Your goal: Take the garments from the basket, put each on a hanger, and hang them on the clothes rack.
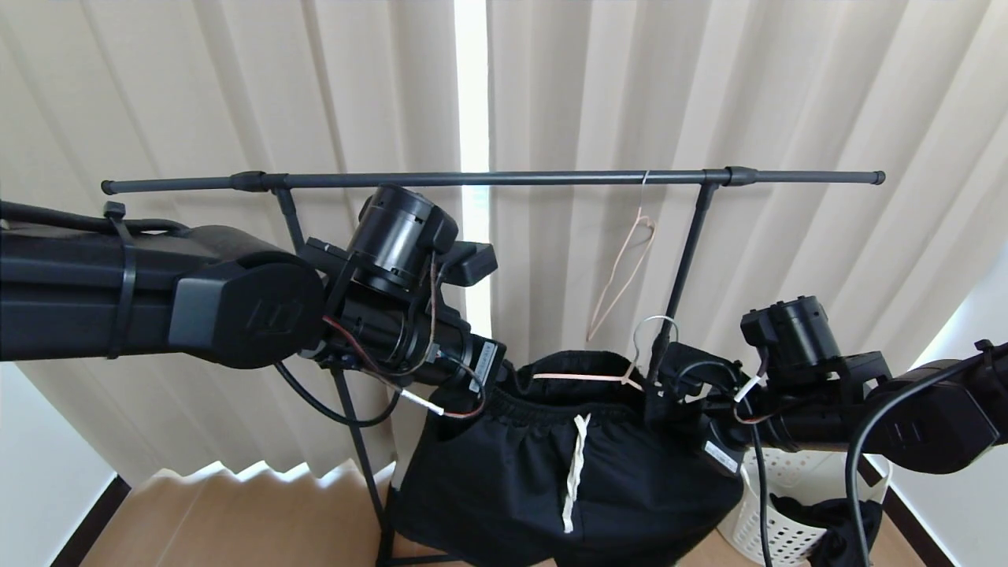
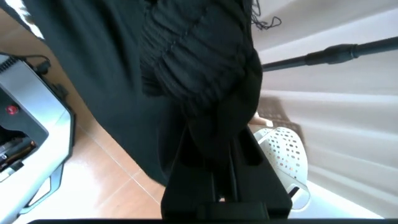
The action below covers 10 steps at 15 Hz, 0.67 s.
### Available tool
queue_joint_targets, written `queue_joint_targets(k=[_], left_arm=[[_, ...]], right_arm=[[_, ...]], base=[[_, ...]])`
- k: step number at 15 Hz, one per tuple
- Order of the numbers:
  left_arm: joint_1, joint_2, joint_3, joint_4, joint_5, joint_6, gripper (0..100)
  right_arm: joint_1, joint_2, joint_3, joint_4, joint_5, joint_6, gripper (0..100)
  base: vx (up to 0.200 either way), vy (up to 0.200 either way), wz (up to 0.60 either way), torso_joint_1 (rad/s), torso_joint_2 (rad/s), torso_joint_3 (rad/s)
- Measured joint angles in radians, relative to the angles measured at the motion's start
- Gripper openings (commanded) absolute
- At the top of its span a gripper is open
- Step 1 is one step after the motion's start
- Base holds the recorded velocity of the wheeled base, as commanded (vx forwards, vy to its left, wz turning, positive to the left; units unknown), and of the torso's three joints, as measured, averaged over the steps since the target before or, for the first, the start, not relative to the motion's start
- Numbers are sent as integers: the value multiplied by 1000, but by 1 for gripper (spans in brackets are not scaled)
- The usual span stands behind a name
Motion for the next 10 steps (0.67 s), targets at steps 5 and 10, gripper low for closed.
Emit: queue_joint_targets(k=[5,10], left_arm=[[-37,17,0,-9,1,-7,0],[-68,21,-12,-11,1,-27,0]], right_arm=[[40,-19,1,-1,-5,26,0],[56,-20,-10,-1,-5,86,0]], base=[[0,0,0,0,0,0],[0,0,0,0,0,0]])
